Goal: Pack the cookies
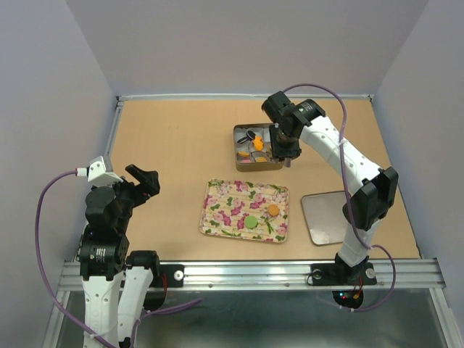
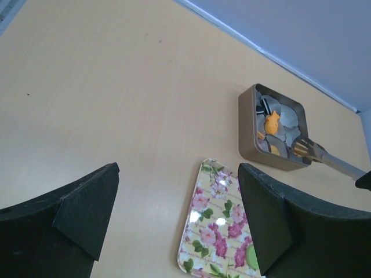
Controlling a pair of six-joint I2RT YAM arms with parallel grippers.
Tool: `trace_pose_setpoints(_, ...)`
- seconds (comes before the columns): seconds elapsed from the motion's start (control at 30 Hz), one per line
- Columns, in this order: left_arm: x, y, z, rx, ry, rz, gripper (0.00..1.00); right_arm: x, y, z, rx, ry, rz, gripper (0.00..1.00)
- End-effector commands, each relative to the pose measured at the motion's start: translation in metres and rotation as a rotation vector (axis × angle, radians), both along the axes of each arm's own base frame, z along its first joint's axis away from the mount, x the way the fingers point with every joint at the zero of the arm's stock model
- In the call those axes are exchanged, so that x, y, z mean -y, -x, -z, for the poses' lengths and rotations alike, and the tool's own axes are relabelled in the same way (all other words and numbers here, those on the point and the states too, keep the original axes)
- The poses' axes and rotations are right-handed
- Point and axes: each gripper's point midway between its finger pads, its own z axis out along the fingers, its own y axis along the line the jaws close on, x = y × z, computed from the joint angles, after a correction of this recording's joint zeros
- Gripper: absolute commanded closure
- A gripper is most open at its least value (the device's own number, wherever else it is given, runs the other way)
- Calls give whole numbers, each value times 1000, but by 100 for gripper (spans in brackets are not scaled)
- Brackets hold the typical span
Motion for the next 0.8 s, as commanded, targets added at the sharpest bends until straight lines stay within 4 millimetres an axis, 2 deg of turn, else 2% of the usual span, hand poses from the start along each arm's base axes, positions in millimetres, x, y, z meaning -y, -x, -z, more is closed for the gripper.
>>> trace_pose_setpoints(0.0,-1,-5,-8,43,-14,4,5,-2,-4,-2,41,-17,-9,68)
trace_pose_setpoints(0.17,0,-5,-8,43,-15,6,5,1,5,9,14,-12,-3,67)
trace_pose_setpoints(0.33,0,-5,-7,40,-14,7,5,9,14,19,-9,13,10,61)
trace_pose_setpoints(0.53,0,-6,-6,35,-14,9,5,14,17,13,12,17,26,54)
trace_pose_setpoints(0.77,0,-6,-7,38,-15,11,5,18,20,7,20,16,34,50)
